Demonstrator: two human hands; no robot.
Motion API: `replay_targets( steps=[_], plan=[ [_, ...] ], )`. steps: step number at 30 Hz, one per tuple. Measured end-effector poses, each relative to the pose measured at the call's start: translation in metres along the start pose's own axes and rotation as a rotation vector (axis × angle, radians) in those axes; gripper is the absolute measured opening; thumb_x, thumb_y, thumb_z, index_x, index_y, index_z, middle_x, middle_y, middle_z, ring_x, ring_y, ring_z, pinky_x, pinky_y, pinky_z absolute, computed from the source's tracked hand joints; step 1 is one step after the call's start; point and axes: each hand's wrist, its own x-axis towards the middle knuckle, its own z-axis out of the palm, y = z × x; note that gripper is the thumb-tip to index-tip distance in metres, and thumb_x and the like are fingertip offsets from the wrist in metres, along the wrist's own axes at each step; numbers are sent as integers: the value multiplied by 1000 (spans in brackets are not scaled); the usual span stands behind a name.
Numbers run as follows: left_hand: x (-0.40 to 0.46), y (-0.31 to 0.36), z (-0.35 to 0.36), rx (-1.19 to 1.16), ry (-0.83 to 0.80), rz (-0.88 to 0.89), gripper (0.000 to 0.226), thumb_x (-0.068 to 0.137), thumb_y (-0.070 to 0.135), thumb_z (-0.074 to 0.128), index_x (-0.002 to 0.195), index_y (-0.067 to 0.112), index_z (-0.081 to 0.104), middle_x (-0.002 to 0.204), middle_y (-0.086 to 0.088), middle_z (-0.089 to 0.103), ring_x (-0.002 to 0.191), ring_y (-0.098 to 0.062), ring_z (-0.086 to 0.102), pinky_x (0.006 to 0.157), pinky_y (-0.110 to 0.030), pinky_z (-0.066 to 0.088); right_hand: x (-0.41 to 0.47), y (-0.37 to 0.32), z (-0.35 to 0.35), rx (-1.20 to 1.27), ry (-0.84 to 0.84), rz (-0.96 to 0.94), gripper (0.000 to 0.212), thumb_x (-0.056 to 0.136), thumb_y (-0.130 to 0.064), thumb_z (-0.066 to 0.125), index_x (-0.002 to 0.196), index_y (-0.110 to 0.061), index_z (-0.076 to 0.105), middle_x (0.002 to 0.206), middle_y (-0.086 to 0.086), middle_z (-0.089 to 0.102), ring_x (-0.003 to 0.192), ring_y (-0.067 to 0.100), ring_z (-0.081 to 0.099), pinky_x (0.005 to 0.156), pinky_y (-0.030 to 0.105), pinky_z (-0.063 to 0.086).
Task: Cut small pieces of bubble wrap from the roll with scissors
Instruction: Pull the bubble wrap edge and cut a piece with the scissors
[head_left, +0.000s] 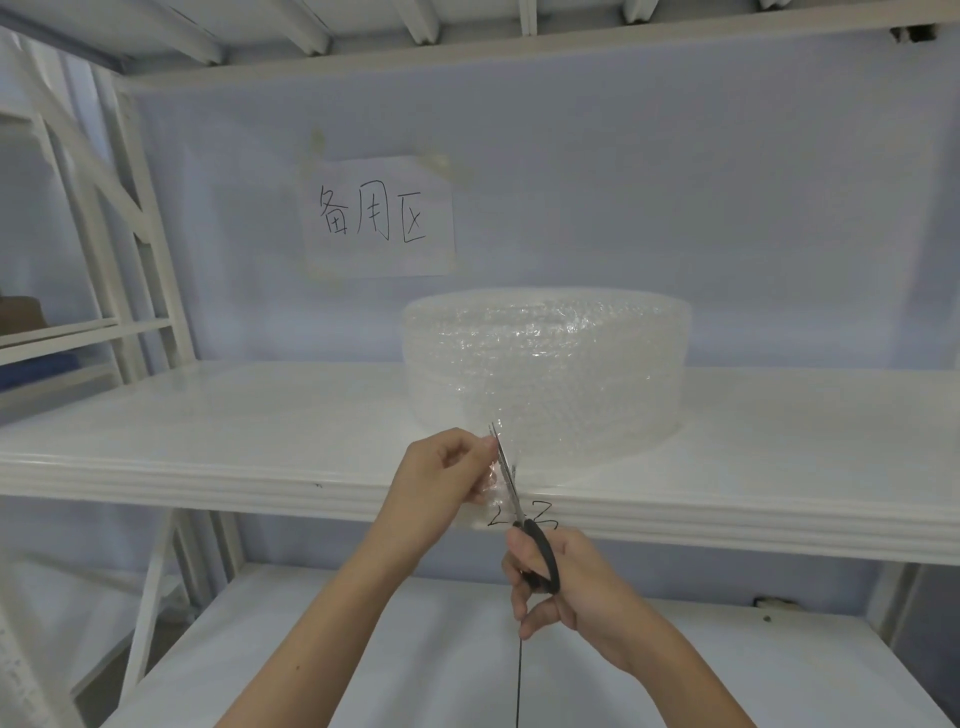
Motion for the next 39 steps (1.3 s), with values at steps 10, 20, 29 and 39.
replay_targets(
  steps=[10, 20, 29, 39],
  plan=[
    [-1, -5, 1, -51, -31, 24, 27, 96, 20, 60, 74, 7, 66, 63, -1, 60, 58, -10, 57, 60, -22, 52, -5, -1, -1, -24, 24, 24, 36, 79, -43, 67, 60, -14, 55, 70, 5, 45, 52, 20, 53, 46, 31, 53],
    [-4, -2, 1, -75, -96, 45, 26, 97, 18, 58, 83, -2, 66, 67, -11, 58, 59, -13, 56, 62, -22, 53, 2, -15, -7, -61, -19, 7, 44, 72, -52, 72, 70, -12, 56, 68, 3, 46, 52, 17, 54, 42, 26, 51],
    [-8, -1, 1, -73, -160, 36, 25, 97, 21, 59, 75, 11, 67, 66, -7, 59, 60, -14, 55, 63, -24, 51, 2, -27, -3, -44, -28, -31, 34, 78, -49, 66, 57, -23, 62, 65, 0, 51, 50, 18, 53, 38, 24, 49],
    [-9, 3, 0, -63, -181, 44, 27, 98, 21, 57, 74, 11, 66, 71, -15, 60, 62, -16, 57, 66, -25, 53, 3, -38, 2, -45, -57, -47, 35, 78, -53, 59, 54, -31, 70, 77, 7, 54, 51, 18, 52, 39, 25, 49]
  ],
)
